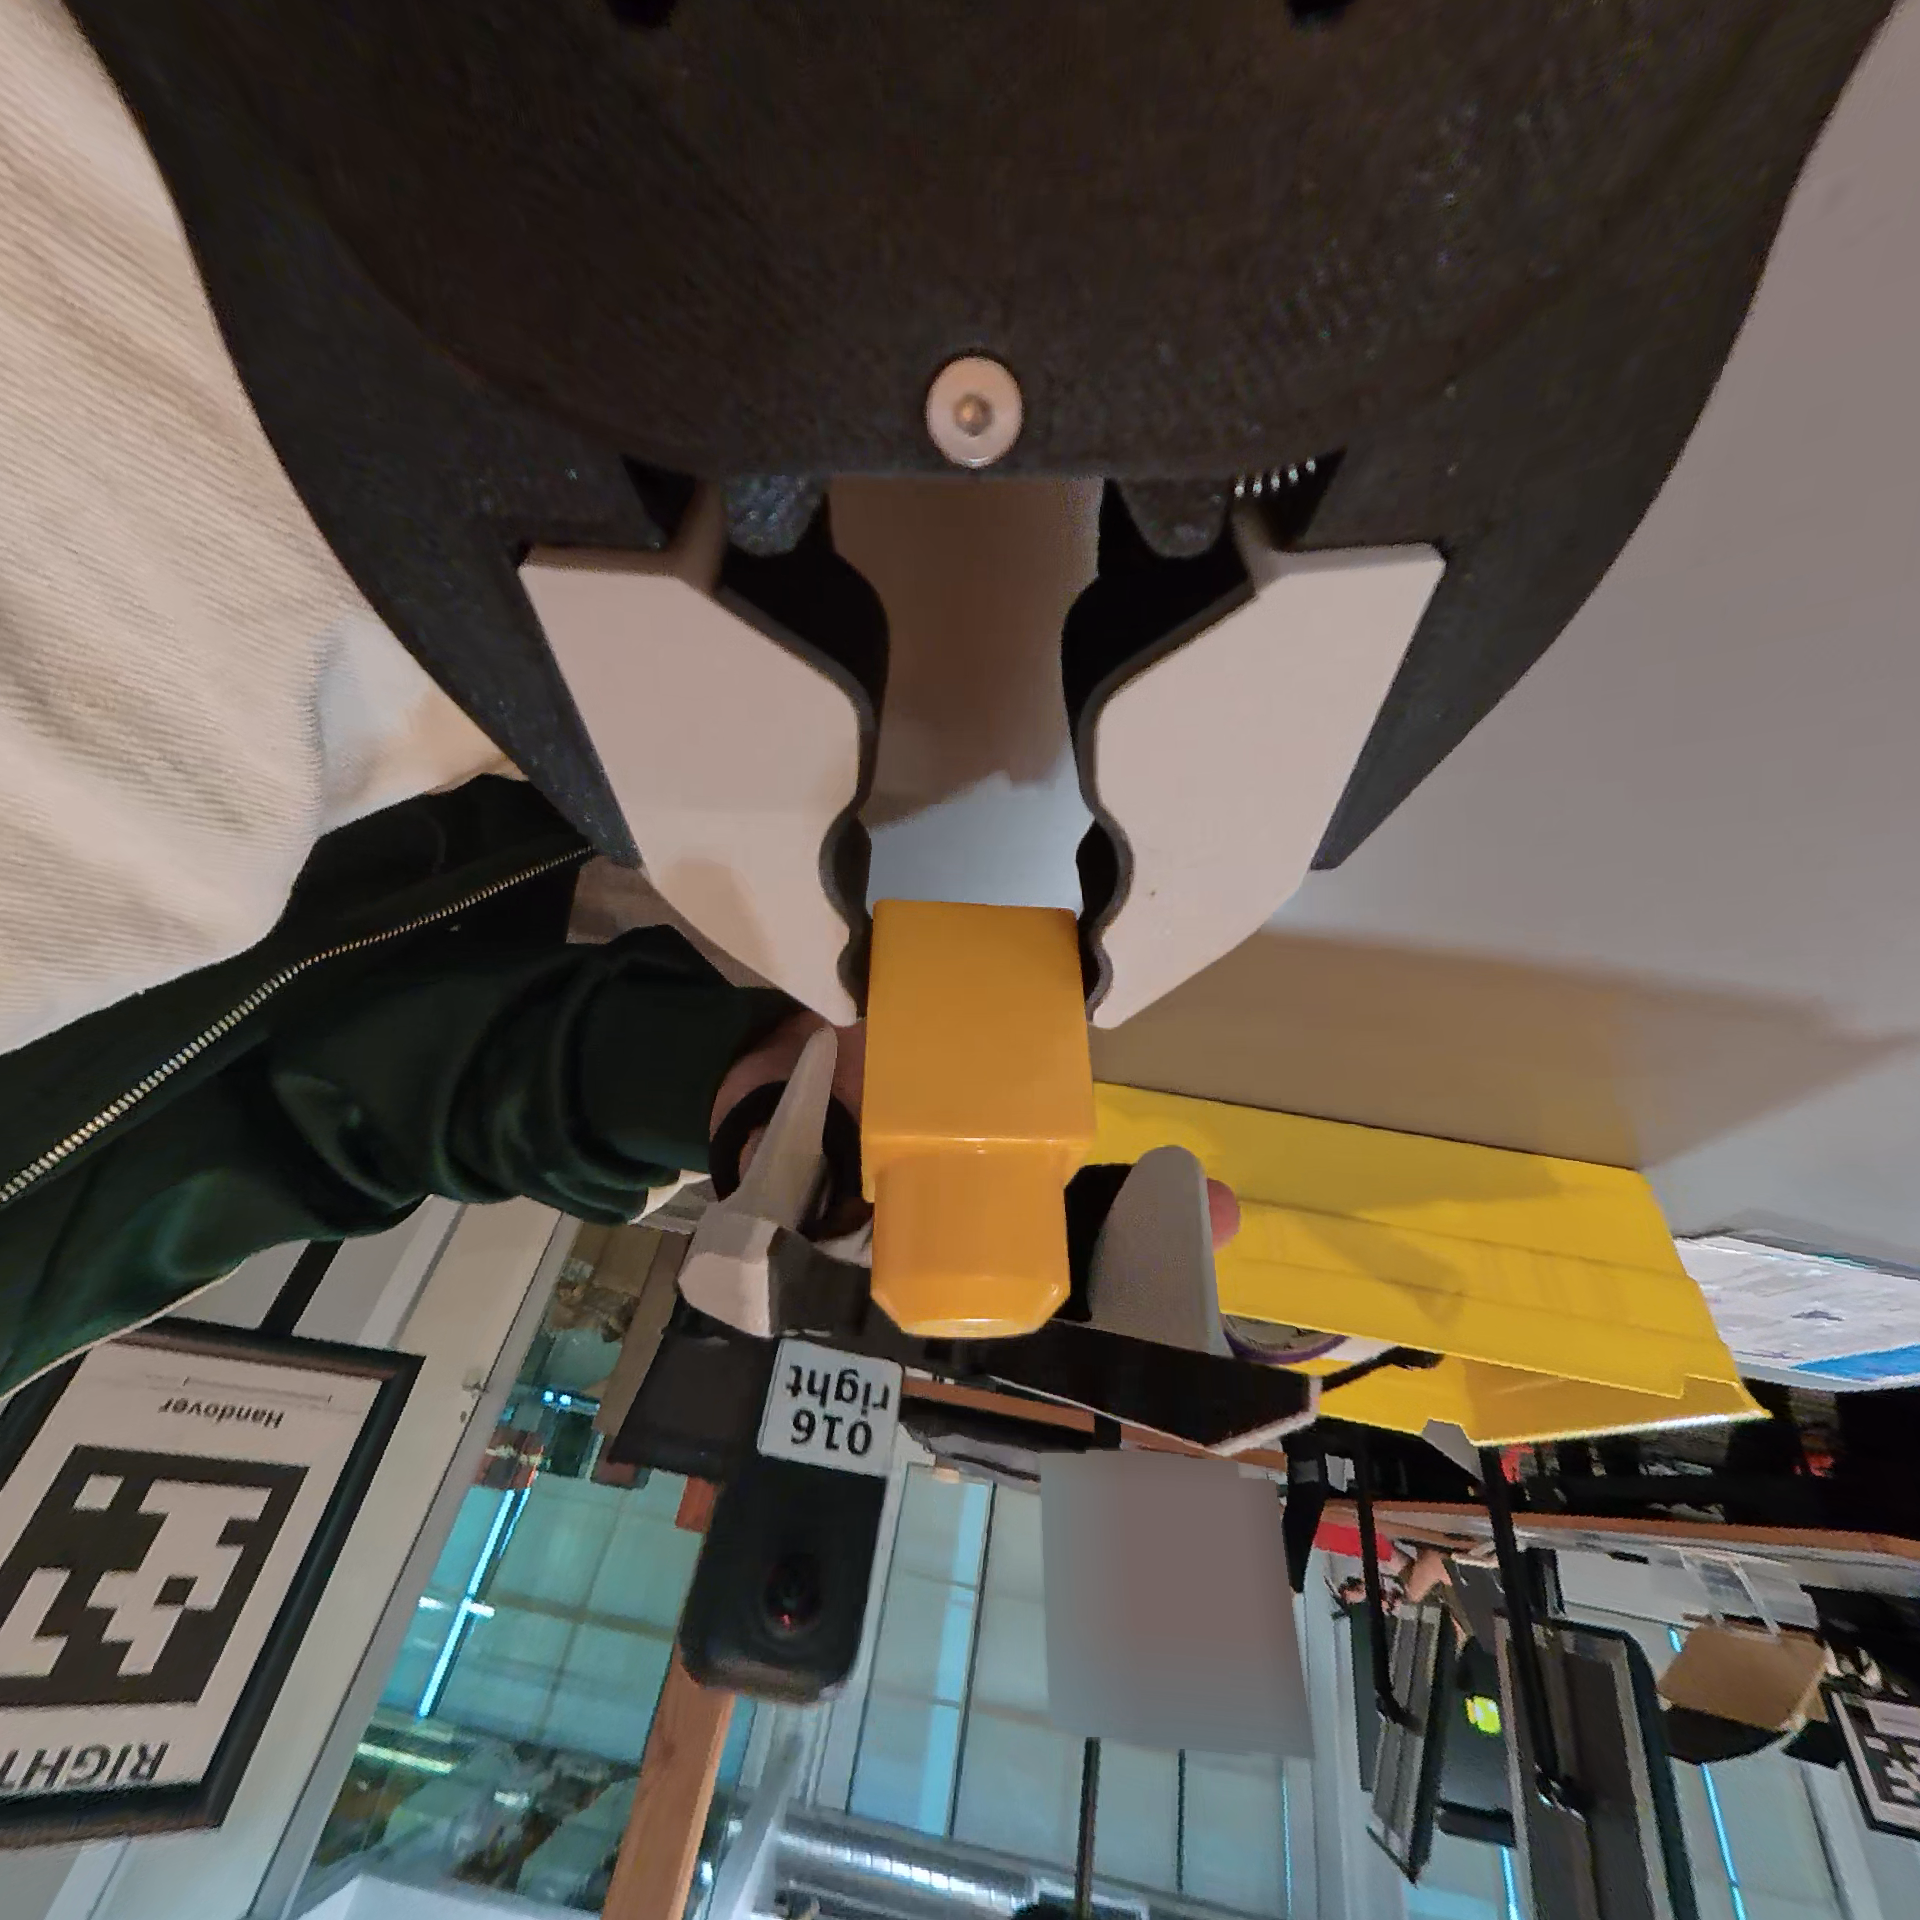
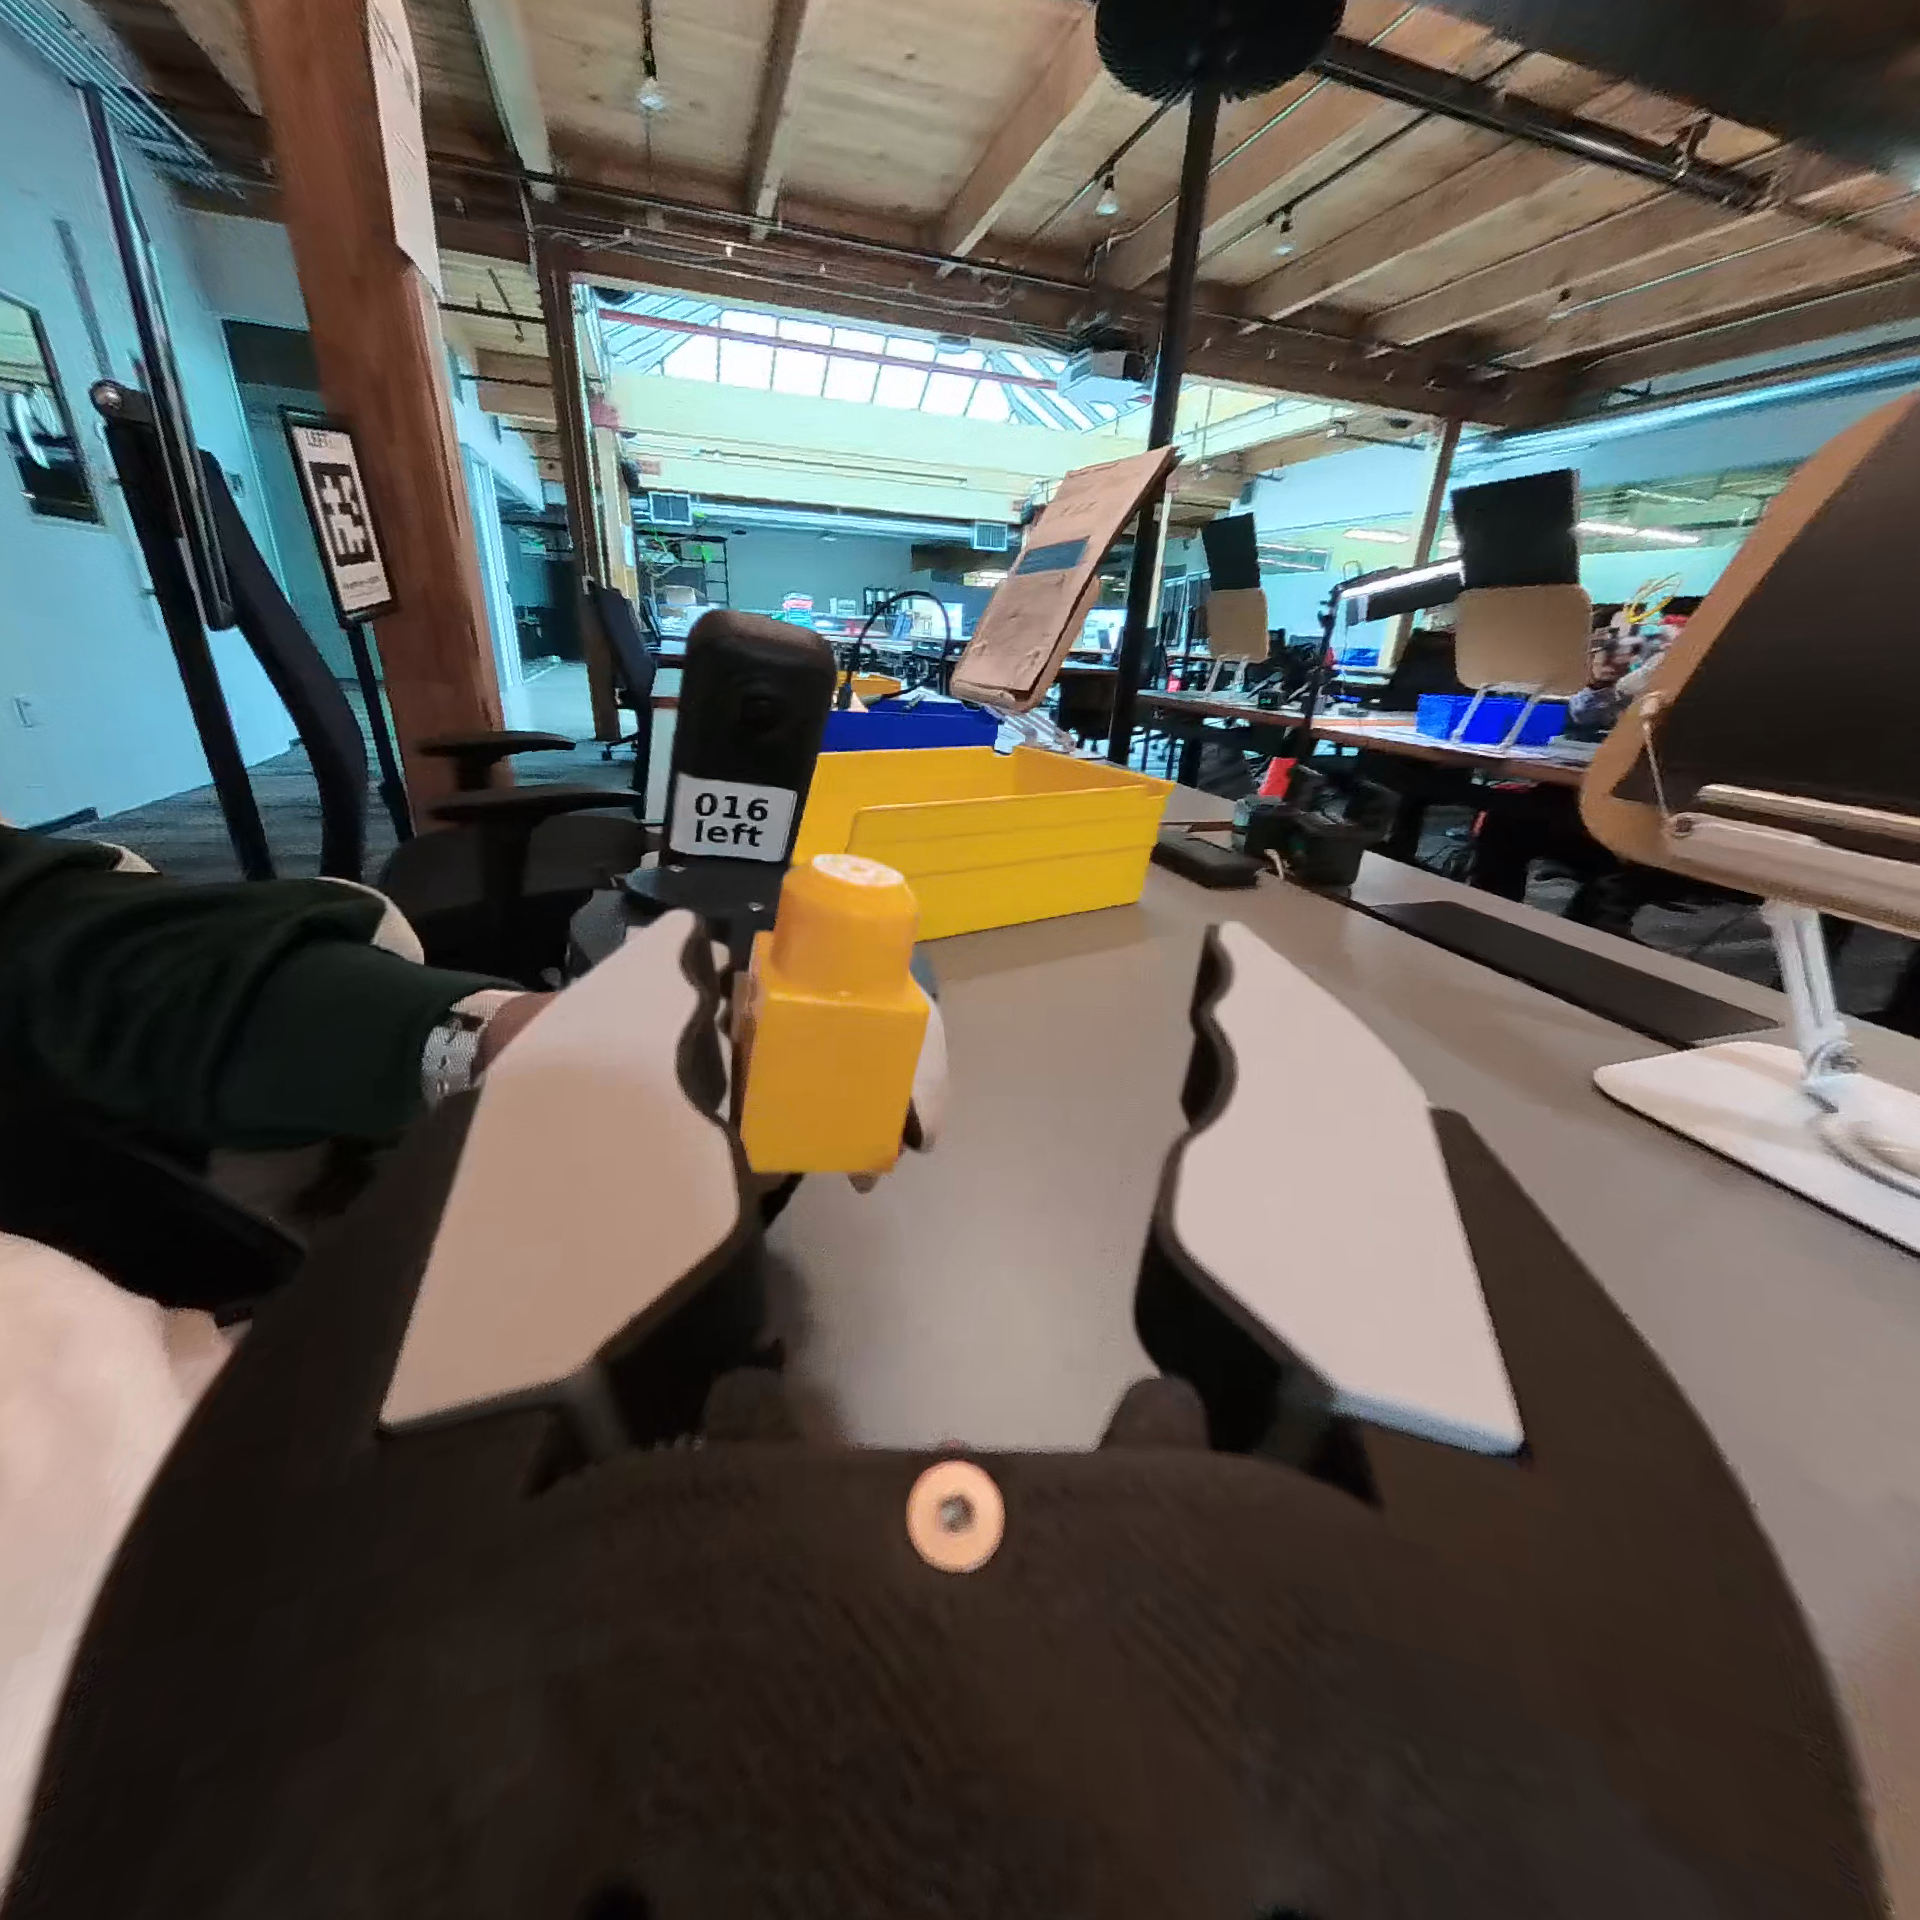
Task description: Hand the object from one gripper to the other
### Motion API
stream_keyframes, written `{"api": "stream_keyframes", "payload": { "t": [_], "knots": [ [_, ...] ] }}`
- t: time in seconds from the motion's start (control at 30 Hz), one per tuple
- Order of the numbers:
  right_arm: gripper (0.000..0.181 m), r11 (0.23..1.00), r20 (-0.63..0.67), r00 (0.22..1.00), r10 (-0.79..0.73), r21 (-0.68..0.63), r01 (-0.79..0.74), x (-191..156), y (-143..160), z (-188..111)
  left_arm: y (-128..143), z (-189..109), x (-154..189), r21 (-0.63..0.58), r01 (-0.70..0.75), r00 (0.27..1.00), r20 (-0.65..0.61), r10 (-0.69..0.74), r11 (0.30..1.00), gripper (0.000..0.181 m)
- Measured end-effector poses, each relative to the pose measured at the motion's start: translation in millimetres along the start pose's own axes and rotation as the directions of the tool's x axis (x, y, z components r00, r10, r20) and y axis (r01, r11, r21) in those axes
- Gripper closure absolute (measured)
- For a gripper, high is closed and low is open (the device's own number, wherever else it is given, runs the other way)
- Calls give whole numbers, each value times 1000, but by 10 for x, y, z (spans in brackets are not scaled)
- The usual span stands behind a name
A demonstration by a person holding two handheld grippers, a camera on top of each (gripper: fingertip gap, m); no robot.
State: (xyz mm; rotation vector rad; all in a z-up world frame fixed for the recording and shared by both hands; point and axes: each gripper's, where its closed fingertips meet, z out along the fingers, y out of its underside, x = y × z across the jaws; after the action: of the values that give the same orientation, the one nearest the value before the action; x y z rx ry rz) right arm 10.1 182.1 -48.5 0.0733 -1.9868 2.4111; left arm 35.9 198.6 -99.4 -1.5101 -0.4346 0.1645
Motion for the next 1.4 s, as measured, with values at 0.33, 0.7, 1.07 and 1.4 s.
{"api": "stream_keyframes", "payload": {
  "t": [0.33, 0.7, 1.07, 1.4],
  "knots": [
    [130, 989, 130, 990, 50, -145, -31, -211, 268, 68, -67, -47, -25, 41, 10, 1000, 10, -10, 999, 146],
    [144, 991, 122, 992, 22, -133, -6, -180, 232, 31, -80, -44, -57, 55, 15, 999, 37, -17, 998, 125],
    [144, 972, 189, 981, 33, -236, 13, -314, 452, 73, -363, -244, -57, 181, 55, 997, 40, -63, 982, 140],
    [181, 956, 173, 985, 22, -293, 30, -270, 532, 44, -254, -198, -27, 90, -11, 999, 52, 6, 996, 181]
  ]
}}
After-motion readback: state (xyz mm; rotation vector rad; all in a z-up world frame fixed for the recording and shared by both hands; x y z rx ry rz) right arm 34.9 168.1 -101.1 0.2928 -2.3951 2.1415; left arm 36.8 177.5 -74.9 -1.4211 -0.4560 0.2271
